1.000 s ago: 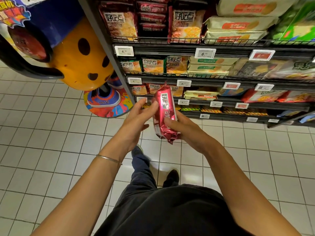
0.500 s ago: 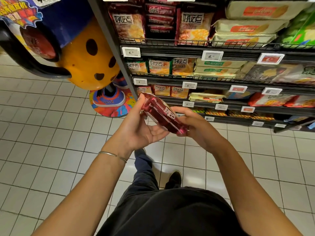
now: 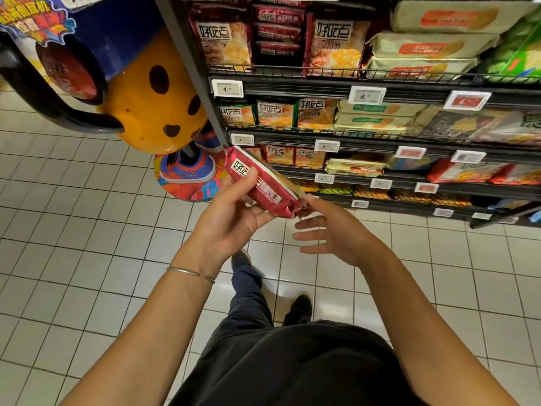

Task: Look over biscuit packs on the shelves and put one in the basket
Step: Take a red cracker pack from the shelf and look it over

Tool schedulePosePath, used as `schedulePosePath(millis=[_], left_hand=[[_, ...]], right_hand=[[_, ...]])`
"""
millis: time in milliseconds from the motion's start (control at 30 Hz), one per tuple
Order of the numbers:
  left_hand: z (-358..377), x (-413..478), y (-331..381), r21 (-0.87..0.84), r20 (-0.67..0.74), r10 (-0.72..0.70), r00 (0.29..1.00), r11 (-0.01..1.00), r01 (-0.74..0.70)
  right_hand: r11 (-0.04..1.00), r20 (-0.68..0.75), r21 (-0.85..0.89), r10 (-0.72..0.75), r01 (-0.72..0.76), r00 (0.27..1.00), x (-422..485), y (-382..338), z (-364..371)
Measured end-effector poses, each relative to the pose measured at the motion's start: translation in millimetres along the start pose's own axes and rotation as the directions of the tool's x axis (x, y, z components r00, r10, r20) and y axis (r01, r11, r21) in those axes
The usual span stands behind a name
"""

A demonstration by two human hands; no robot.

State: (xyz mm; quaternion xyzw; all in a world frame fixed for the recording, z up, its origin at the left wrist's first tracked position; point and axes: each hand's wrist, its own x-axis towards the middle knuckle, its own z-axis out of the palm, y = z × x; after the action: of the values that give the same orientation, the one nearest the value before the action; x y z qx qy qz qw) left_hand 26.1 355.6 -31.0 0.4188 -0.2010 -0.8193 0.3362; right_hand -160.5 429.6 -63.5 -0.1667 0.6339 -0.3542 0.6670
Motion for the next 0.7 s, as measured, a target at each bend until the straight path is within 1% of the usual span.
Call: schedulePosePath(millis=[67,133,200,300,433,500,567,633,700], left_hand=[[2,-1,-1,0.047,0.042,0.077,0.996,0.996,-0.078],[6,-3,-2,0.092,0.069,0.134,0.989,0.986,-0.140],[8,-3,-4,0.152,0.083,0.175,0.981,0.971,-0.186],[9,-4,-8,0.242,0.130,0.183,0.974,0.947,-0.210],[3,-7,-11,0.400,0.221,0.140,0.965,0.890,-0.220],[-1,-8,-7,0.400,0.264,0.076,0.962,0.898,-0.181],[-2,-10,-1,0.359,0.291,0.026,0.956,0.924,-0.135],[-5,-9,1,0.337,0.273,0.032,0.962,0.933,-0.127],[-7,-6,-1,0.383,0.211,0.066,0.975,0.912,-0.145]], right_hand=[[0.994,0.035,0.109,0.028,-0.031,0.999,1,3,3],[0.970,0.057,0.242,0.006,-0.019,0.998,0,5,6],[0.952,0.049,0.307,-0.018,0.002,0.999,0,5,8],[0.947,0.013,0.318,-0.043,0.037,0.999,1,3,9],[0.963,-0.058,0.235,-0.118,0.129,0.991,5,3,5],[0.958,-0.107,0.231,-0.151,0.172,0.983,7,4,1],[0.943,-0.139,0.254,-0.185,0.216,0.973,8,6,-3],[0.924,-0.180,0.287,-0.208,0.254,0.961,10,8,-7],[0.909,-0.220,0.306,-0.220,0.281,0.950,13,9,-9]])
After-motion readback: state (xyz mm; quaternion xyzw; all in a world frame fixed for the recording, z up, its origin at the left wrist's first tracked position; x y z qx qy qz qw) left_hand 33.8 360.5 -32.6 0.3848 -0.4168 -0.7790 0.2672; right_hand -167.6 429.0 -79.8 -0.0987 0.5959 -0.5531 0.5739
